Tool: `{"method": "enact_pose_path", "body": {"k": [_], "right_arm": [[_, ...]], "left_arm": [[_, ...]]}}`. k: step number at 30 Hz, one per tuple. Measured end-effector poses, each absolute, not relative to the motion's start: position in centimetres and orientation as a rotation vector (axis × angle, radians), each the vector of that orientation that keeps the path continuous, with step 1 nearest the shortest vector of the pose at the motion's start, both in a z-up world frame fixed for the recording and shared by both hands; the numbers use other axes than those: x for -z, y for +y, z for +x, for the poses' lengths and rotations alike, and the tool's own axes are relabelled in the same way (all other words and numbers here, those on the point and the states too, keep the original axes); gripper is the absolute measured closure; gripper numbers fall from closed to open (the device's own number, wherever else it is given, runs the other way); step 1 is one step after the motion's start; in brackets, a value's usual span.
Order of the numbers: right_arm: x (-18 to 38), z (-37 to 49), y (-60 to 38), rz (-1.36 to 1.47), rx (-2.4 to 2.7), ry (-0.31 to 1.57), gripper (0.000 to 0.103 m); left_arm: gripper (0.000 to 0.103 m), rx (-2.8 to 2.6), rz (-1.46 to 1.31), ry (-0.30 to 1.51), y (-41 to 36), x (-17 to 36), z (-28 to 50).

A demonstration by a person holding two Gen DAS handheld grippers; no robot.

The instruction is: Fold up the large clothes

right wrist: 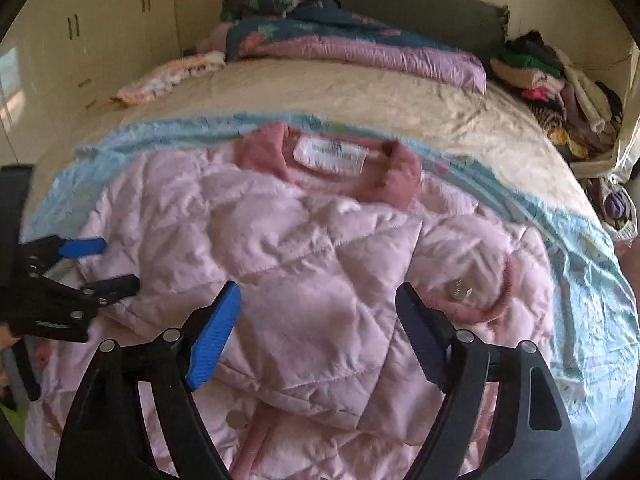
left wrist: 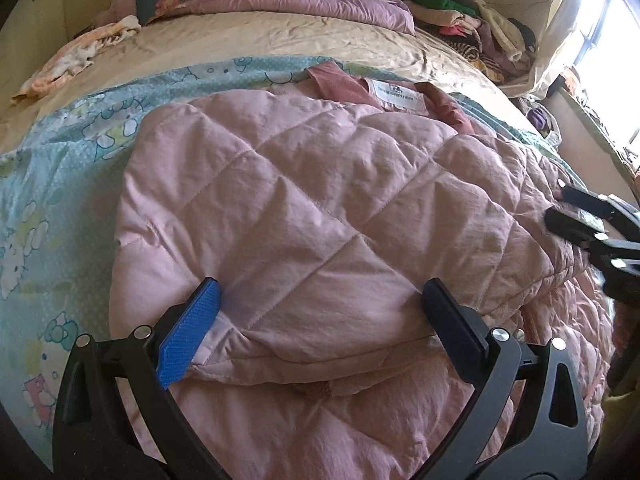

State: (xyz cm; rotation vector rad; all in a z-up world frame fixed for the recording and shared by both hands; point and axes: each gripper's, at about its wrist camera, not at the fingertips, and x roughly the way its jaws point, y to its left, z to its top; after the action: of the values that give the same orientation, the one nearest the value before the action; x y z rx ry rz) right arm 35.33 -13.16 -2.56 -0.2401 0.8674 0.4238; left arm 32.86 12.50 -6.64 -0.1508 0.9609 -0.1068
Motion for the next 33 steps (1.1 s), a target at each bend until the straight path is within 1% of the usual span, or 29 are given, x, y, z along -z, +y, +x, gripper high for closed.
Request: {"method": "enact_pose_path", "body": {"k": [5,8,15,24,31,33], "right_arm": [[5.3,36.1,-12.7,-0.251,-0.404,0.934,0.022],[6.7,36.4,-12.5,-0.241,-0.388,0.96,0.017],[7.9,36.6,-12.8,-0.213,-0.38,0.946,0.015],[7.0,34.8,-14.0,-0.149,-0.366,0.918,0.015],[5.1,32.3,-15.8,-0.047,-0.383,0.914,0.008],[4.7,31.5,-16.1,-0.021,-0.389,0.905,0.008]], "left_arm": [[0.008,0.107,-0.152,0.964,12.5,6.7,32.9],[0.008,0.106,-0.145,0.967,12.4,6.7,32.8],[0.008,0.095,-0.136,0.976,12.2,6.5,32.8],[0.008,0.076,-0.136,0.987,12.1,5.7,32.5],[0.008,0.078,-0.125,0.988,11.5,4.5,31.7],[0.008,0.08,-0.124,0.989,11.3,4.3,31.4]]}}
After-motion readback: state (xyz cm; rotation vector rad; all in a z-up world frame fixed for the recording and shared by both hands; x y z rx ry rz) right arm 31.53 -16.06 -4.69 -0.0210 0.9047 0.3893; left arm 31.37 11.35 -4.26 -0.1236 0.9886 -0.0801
